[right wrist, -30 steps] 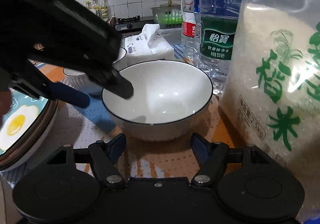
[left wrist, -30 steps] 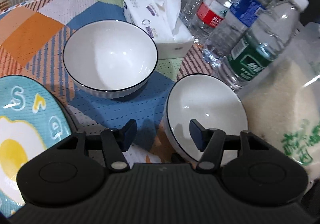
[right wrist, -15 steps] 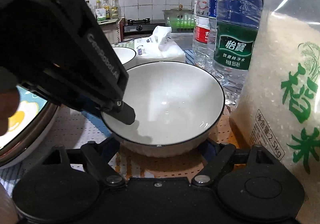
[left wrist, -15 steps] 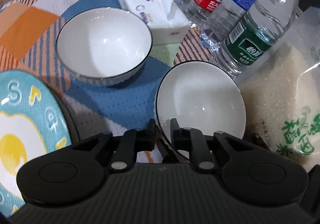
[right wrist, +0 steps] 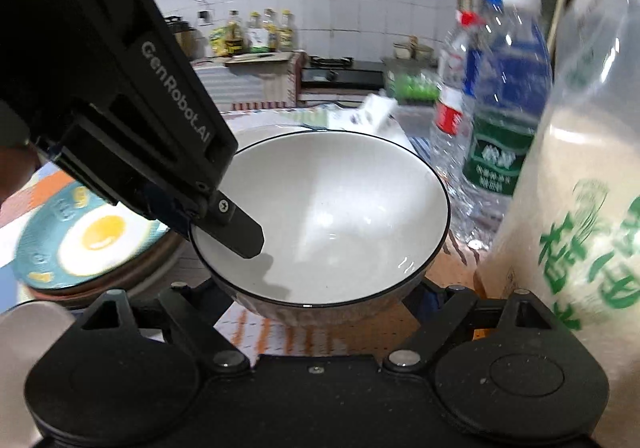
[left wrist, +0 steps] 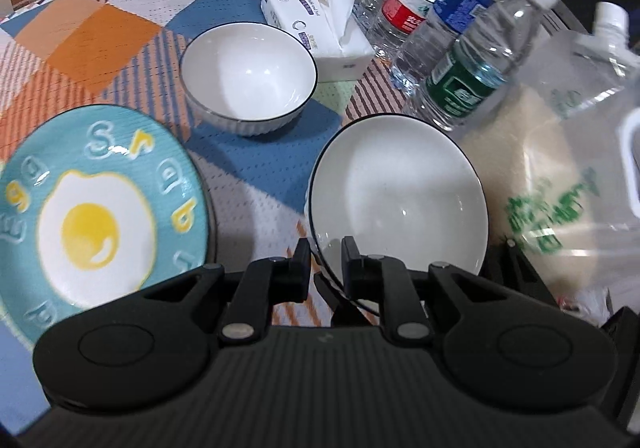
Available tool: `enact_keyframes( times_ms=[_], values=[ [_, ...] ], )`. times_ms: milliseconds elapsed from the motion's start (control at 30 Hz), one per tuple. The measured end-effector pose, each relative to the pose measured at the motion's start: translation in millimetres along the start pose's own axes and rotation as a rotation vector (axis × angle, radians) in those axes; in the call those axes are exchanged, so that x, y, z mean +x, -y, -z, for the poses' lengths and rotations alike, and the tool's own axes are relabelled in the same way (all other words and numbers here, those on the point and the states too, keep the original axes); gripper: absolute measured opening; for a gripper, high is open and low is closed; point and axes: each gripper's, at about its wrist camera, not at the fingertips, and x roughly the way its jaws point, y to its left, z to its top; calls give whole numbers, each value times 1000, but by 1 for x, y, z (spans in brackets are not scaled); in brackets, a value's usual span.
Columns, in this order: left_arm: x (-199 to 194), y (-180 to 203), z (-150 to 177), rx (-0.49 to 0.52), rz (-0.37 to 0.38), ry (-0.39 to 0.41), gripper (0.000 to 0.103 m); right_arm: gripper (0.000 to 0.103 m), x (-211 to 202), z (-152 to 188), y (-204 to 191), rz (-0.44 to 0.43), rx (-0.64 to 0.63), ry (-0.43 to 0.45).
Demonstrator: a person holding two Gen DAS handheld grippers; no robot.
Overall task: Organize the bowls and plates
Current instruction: 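Close both grippers on the second bowl rim and lift it, then carry the second bowl into the first bowl and open both grippers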
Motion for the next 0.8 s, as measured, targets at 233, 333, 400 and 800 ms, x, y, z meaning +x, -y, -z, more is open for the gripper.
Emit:
enact_keyframes(
  times_ms=[233, 333, 400, 800],
  values=[
    [-54, -2, 20, 36, -22, -17, 15, 91, -47, -9, -24, -90, -49, 26],
    [-74, -5, 32, 52, -19, 8, 15, 91, -60, -12, -32, -109, -44, 29],
    [-84, -7, 40, 56, -24, 18, 14, 91, -68, -13, -42, -102, -55, 42],
    [-103, -26, 86, 21, -81, -21, 15, 91, -87, -7, -78, -176, -142, -42]
  ],
)
